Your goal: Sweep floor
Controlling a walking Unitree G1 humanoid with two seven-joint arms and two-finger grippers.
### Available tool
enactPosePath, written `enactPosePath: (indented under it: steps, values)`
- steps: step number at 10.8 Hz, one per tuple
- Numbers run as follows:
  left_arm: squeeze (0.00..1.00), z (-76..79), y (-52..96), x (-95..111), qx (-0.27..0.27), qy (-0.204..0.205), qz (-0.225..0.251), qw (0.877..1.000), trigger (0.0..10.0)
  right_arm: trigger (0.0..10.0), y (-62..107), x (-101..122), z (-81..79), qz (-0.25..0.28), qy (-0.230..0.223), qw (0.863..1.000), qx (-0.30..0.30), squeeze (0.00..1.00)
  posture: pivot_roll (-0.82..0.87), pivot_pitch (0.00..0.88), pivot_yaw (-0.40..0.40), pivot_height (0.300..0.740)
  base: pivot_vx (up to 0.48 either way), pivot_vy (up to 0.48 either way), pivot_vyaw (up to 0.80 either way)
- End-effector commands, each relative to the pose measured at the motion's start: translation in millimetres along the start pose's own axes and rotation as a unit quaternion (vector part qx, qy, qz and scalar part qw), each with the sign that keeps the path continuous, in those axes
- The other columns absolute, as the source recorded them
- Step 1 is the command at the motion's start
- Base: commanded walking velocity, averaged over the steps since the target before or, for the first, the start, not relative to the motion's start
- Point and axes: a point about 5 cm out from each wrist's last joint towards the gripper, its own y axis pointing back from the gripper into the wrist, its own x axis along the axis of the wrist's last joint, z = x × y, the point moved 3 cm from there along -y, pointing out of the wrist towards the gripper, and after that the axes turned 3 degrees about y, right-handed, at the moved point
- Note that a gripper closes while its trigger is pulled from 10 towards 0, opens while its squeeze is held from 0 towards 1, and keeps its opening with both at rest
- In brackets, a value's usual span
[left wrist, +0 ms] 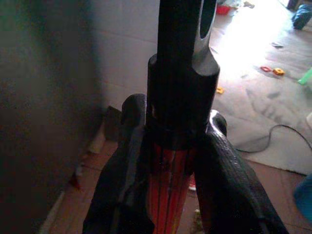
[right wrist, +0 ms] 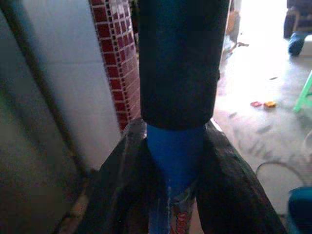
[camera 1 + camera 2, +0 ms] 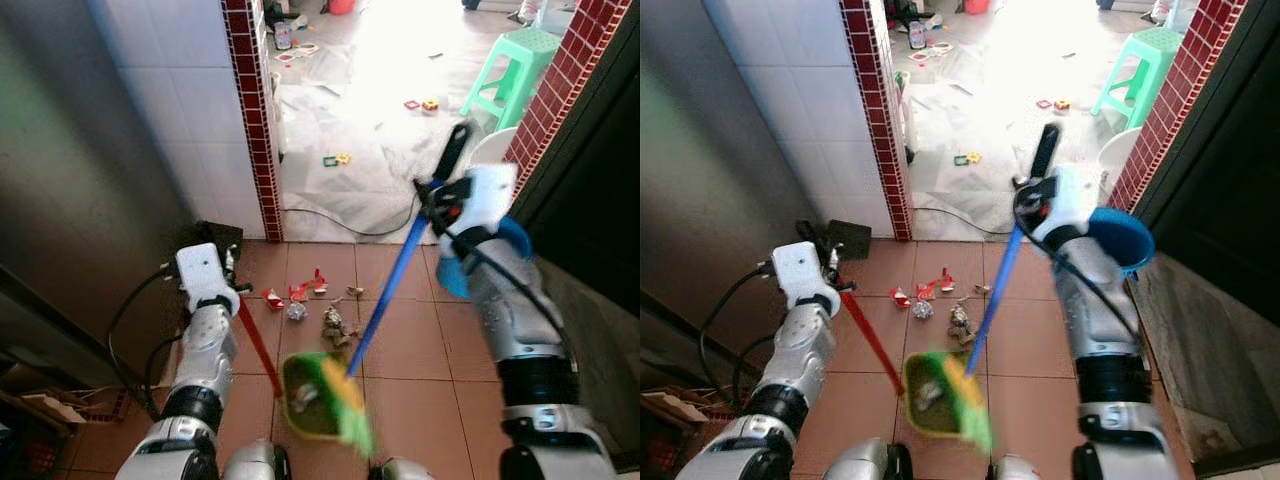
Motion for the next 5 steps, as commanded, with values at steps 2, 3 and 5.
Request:
enactPosePath:
  steps: [2, 3, 5]
  values:
    - [0.00, -7.4, 0.8, 10.5, -0.005, 0.010, 0.018, 1.000, 10.0, 10.0, -4.4, 18.2, 2.5, 0.043, 0.022, 0.999, -0.010, 0.00, -0.11, 0.000, 0.050, 0.740, 0.000, 0.000, 0.00]
    - [0.00, -8.7, 1.1, 14.6, -0.013, 0.016, 0.025, 0.999, 10.0, 10.0, -4.5, 19.3, 5.8, 0.050, 0.031, 0.998, -0.021, 0.00, -0.11, 0.000, 0.049, 0.740, 0.000, 0.000, 0.00]
    - [0.00, -16.6, 1.8, 23.6, -0.008, 0.018, 0.038, 0.999, 10.0, 10.0, -5.0, 21.9, 13.2, 0.061, 0.056, 0.996, -0.040, 0.00, -0.11, 0.000, 0.047, 0.740, 0.000, 0.000, 0.00]
